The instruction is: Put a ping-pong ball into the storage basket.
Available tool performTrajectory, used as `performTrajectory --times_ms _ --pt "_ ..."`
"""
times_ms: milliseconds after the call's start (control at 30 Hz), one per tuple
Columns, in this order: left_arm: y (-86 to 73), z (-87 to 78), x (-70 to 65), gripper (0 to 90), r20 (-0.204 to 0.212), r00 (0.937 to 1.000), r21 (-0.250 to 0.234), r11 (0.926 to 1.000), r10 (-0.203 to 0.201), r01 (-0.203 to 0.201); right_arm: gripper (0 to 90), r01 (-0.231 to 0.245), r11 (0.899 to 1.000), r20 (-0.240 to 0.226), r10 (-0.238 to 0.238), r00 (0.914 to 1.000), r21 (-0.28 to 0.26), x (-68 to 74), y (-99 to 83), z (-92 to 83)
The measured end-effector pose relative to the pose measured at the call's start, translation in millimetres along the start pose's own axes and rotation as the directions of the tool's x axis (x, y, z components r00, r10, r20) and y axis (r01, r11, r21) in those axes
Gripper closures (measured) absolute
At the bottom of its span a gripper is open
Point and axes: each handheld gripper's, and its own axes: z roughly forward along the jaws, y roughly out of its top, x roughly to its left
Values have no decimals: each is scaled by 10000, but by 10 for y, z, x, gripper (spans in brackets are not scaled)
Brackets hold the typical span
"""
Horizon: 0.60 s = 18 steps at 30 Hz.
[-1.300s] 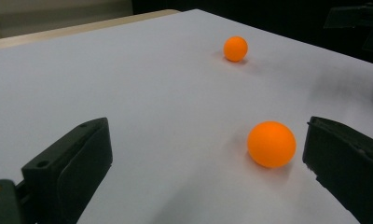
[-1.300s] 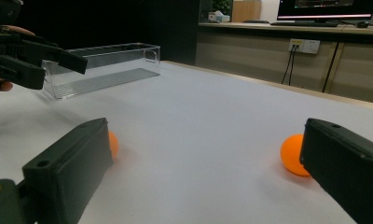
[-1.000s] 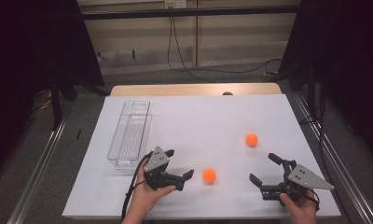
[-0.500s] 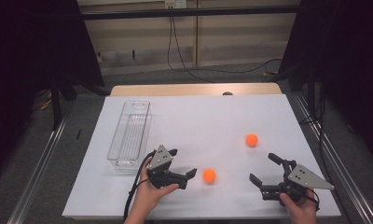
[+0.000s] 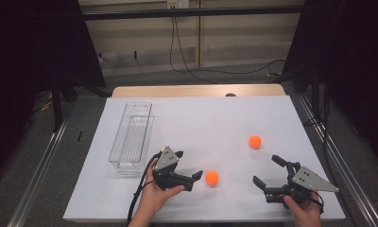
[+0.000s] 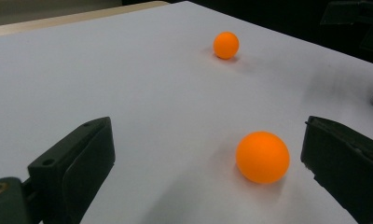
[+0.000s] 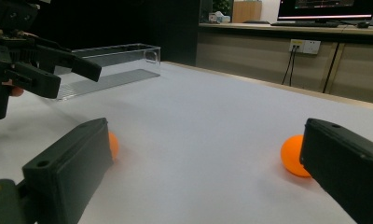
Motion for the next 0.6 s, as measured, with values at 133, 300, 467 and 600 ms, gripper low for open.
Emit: performTrajectory --times_ms 133,300,467,600 --pt "5 16 -8 31 24 10000 64 10000 31 -31 17 18 10000 -10 -18 10000 1 0 0 0" --pt "7 43 -20 33 125 9999 114 9999 11 -12 16 16 10000 5 -16 10000 0 2 0 1" --pt "6 70 -30 36 198 9998 198 9998 30 -34 17 18 10000 0 -18 10000 1 2 0 1" --pt "7 80 -35 37 169 9998 324 9994 83 -89 17 19 10000 -9 -19 10000 -1 3 0 1"
